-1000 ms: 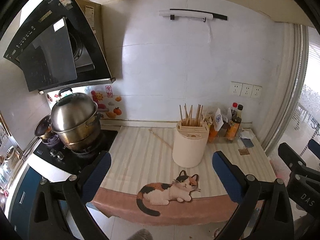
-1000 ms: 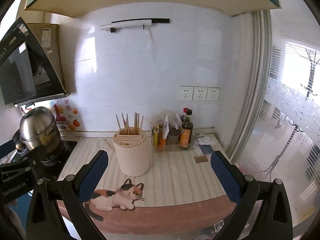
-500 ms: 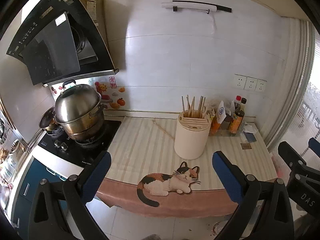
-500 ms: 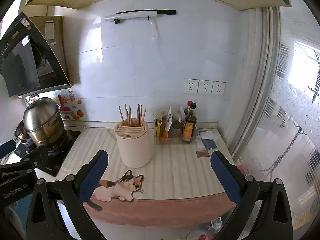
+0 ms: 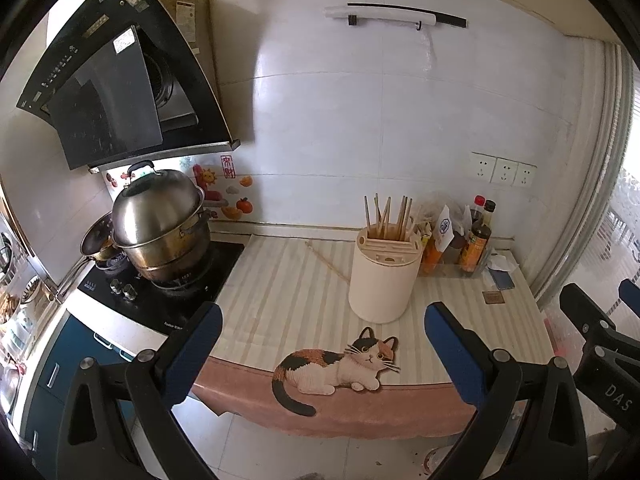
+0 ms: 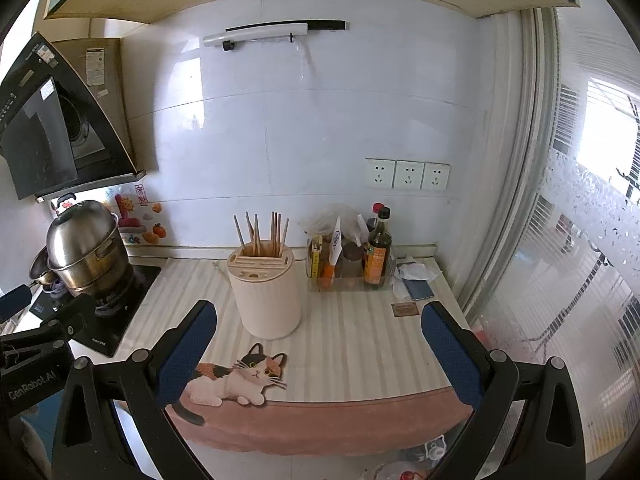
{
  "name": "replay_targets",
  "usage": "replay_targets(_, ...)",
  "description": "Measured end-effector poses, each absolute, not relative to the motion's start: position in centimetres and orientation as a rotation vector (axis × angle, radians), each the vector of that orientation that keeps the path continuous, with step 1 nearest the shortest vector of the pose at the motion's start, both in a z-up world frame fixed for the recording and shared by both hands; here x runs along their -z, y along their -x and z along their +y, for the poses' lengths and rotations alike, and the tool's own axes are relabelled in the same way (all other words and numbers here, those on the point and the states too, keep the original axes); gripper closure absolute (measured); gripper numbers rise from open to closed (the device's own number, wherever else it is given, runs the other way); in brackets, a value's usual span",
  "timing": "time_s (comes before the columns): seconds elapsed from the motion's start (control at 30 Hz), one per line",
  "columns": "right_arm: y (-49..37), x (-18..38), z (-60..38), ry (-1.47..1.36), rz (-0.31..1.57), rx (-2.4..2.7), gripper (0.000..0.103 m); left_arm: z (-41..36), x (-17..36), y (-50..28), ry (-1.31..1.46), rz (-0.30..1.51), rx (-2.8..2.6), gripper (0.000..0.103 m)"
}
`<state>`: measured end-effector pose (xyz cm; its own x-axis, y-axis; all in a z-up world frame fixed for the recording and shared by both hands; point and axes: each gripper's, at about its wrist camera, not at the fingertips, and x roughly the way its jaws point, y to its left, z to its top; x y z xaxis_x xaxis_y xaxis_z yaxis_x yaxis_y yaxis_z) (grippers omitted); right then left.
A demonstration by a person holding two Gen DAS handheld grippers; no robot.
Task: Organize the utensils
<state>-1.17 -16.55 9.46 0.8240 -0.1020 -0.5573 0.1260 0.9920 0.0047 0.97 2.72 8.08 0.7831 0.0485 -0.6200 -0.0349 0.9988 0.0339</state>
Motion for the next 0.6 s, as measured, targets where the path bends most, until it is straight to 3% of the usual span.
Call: replay_targets(0.6, 0.87, -9.41, -16.11, -0.036, 0.594, 0.120, 0.000, 2.81, -7.97, -1.01, -0.020, 0.668, -0.048, 0.000)
